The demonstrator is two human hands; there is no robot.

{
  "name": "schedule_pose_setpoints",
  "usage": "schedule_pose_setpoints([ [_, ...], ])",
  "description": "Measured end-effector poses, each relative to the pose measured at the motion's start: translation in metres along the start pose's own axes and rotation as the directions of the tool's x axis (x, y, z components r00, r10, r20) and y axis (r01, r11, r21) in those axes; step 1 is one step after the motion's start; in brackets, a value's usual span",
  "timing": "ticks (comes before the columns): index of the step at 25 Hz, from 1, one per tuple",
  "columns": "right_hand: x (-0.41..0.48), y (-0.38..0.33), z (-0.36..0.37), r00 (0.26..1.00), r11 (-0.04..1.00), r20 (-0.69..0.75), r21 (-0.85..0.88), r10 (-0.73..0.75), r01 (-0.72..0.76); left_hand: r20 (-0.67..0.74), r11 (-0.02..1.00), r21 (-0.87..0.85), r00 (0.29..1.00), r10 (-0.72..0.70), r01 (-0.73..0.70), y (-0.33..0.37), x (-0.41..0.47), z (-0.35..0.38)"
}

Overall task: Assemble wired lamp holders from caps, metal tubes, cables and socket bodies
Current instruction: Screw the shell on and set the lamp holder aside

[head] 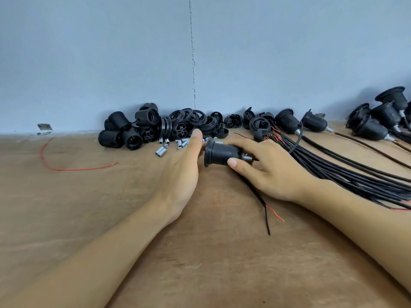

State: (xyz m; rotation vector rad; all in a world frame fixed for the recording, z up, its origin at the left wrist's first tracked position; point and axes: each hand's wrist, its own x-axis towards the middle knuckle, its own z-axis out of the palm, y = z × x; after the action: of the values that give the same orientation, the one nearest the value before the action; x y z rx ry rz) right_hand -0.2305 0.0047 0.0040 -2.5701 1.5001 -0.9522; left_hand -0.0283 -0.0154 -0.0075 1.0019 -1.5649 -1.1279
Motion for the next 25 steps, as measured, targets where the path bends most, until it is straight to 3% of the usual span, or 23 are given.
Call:
schedule_pose_setpoints([
  [9, -0.003, 0.005, 0.005, 0.985, 0.989, -0.093, -0.019, 0.147, -0.149, -0.101, 0.998, -0.011, 0.994, 0.052, -0.054, -0.005, 0.000, 0.000],
  [16, -0.001, 0.005, 0.004, 0.981, 0.987, -0.111, 0.030, 0.161, -0.159, -0.054, 0.994, 0.106, 0.999, -0.006, 0.012, -0.010, 0.002, -0.001],
  [20, 0.000, -0.002, 0.001, 0.996, 0.995, -0.034, 0.063, 0.084, -0.082, 0.006, 0.996, 0.072, 0.998, -0.060, 0.060, -0.006, 0.002, -0.002],
  [25, 0.000, -0.003, -0.001, 1.000, 1.000, 0.003, 0.021, 0.022, -0.023, -0.057, 0.991, -0.133, 0.998, -0.036, 0.028, 0.001, -0.001, 0.000],
])
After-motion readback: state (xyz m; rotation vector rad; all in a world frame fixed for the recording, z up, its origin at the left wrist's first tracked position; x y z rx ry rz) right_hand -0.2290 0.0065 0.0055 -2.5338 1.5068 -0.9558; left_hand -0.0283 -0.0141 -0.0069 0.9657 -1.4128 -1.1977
